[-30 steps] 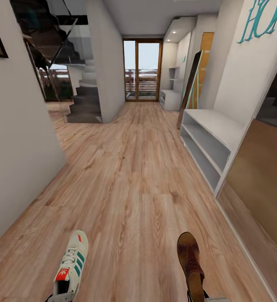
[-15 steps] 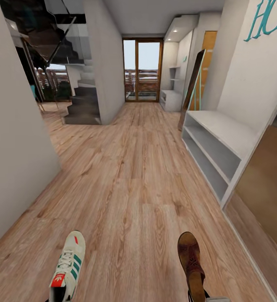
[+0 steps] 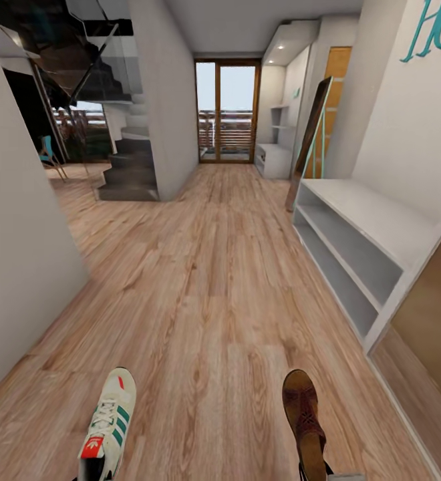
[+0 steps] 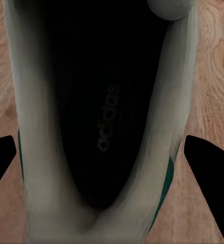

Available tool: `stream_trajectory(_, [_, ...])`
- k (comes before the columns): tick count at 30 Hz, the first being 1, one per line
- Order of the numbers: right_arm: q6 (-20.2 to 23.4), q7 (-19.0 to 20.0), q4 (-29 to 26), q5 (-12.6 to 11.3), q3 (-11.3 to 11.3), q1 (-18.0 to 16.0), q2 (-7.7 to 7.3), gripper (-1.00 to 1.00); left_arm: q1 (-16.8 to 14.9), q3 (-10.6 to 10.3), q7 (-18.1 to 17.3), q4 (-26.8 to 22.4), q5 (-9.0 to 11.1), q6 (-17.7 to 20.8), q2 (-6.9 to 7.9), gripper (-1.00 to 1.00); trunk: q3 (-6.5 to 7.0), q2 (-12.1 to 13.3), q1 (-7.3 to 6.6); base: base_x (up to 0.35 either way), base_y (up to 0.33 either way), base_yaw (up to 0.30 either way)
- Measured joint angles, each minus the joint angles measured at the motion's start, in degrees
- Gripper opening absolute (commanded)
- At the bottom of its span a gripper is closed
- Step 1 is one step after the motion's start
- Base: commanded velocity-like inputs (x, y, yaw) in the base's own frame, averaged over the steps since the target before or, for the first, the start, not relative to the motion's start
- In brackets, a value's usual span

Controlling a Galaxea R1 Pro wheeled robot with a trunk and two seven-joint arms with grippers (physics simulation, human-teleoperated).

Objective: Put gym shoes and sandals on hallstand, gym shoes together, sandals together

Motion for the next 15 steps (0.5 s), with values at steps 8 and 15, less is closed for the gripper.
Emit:
stream_trajectory(8, [-0.01,-0.03,-0.08,0.0,-0.07,0.0,0.08,-1.0,0.0,0.0,0.0,0.0,0.0,-0.02,-0.02,-1.0,0.0,0.0,0.0,0.336,0.0,0.0])
stream_trajectory(15, [-0.01,-0.08,-0.09,0.0,-0.08,0.04,0.01,-1.0,0.0,0.0,0.0,0.0,0.0,-0.02,-0.03,-1.0,0.0,0.0,0.0,0.336,0.0,0.0])
